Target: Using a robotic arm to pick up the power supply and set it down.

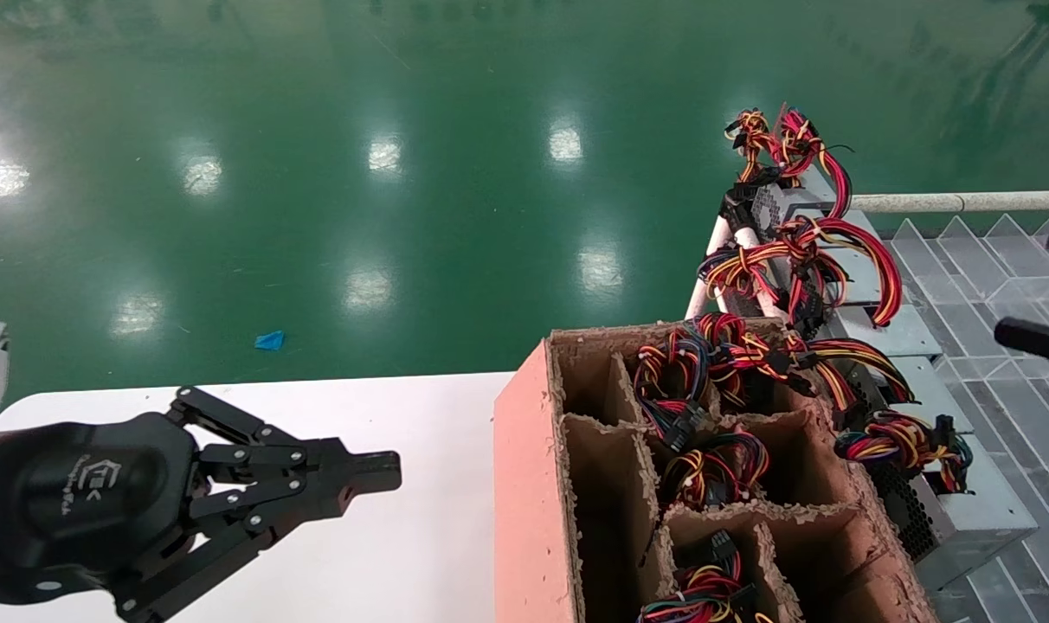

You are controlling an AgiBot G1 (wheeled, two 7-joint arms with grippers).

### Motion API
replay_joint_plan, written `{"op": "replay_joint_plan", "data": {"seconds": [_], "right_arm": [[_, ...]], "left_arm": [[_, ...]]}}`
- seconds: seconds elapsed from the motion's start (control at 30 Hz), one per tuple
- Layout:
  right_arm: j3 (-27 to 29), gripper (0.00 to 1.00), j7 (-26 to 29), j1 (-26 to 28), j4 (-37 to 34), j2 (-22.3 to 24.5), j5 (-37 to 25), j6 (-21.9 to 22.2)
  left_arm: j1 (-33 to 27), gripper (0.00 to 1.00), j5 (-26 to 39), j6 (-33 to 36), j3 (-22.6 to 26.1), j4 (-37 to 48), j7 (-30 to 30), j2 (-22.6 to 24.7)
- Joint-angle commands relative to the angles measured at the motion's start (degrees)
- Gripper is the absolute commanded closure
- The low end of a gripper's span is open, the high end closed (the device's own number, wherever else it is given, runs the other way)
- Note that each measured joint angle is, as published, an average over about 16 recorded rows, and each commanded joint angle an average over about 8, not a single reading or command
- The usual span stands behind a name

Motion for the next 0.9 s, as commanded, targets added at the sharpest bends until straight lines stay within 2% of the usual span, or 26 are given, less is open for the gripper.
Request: {"op": "replay_joint_plan", "data": {"seconds": [0.03,0.3,0.33,0.57,0.6,0.9], "right_arm": [[0.17,0.0,-1.57,0.85,0.01,0.04,1.27,-0.47],[6.19,0.0,-0.44,-3.58,-0.39,-4.35,-0.39,-2.92],[7.11,0.0,-0.19,-4.33,-0.46,-5.05,-0.67,-3.29],[13.56,0.0,1.58,-9.51,-0.95,-9.97,-2.64,-5.93],[14.45,0.0,1.83,-10.23,-1.01,-10.64,-2.92,-6.3],[22.67,0.0,4.09,-16.83,-1.63,-16.9,-5.43,-9.66]], "left_arm": [[0.0,1.0,0.0,0.0,0.0,0.0,0.0,0.0],[0.0,1.0,0.0,0.0,0.0,0.0,0.0,0.0],[0.0,0.95,0.0,0.0,0.0,0.0,0.0,0.0],[0.0,0.07,0.0,0.0,0.01,0.0,0.0,0.0],[0.0,0.0,0.0,0.0,0.01,0.0,0.0,0.0],[0.0,0.0,-0.01,0.0,0.01,0.0,0.0,0.0]]}}
